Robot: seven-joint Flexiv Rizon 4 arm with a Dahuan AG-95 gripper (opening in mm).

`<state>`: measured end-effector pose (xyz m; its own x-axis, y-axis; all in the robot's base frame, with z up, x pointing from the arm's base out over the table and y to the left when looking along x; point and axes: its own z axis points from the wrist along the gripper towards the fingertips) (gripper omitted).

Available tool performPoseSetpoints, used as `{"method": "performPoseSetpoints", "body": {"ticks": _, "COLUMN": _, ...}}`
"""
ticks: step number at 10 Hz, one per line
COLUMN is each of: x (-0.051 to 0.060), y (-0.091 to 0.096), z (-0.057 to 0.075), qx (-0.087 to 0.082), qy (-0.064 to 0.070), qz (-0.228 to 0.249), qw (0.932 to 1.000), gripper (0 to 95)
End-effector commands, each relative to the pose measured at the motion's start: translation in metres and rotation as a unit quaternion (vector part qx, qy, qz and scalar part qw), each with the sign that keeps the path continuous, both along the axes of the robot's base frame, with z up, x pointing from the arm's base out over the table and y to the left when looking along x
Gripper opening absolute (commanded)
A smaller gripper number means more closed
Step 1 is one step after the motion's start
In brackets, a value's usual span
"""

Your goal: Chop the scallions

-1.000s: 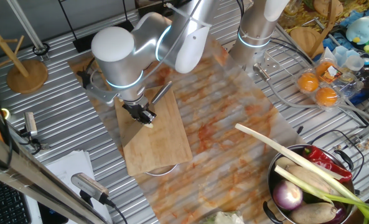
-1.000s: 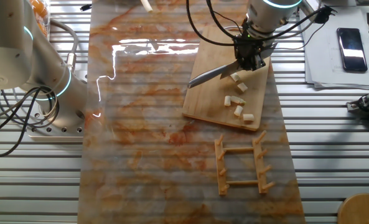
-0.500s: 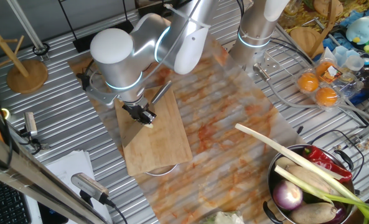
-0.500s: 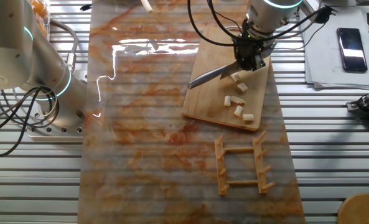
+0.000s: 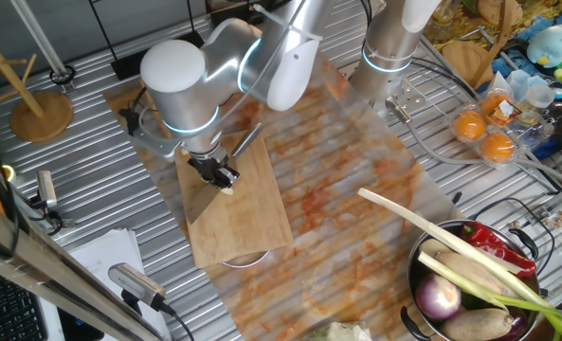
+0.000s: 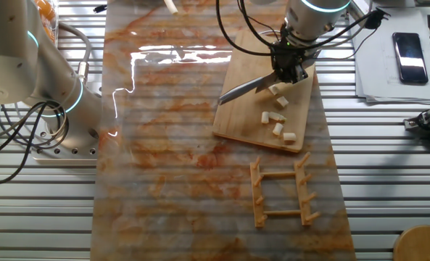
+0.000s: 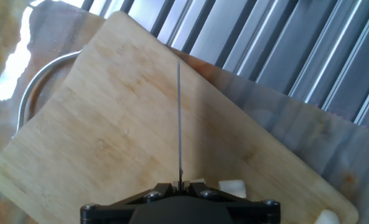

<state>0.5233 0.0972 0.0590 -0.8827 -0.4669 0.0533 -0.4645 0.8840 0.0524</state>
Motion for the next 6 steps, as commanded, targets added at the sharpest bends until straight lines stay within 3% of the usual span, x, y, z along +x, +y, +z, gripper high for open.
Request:
{"method": "performPoseSetpoints", "body": {"ticks": 1, "x": 0.0007, "y": 0.0004, "z": -0.002, "qx": -0.004, "qy": 0.0, "qz": 0.002, "qw": 1.0, "gripper": 0.0}}
{"method": "performPoseSetpoints", "body": {"ticks": 6, "x": -0.0011, "y": -0.004, "z": -0.0073, "qx": -0.005, "qy": -0.003, "qz": 0.0, "qw": 1.0, "gripper": 0.0}}
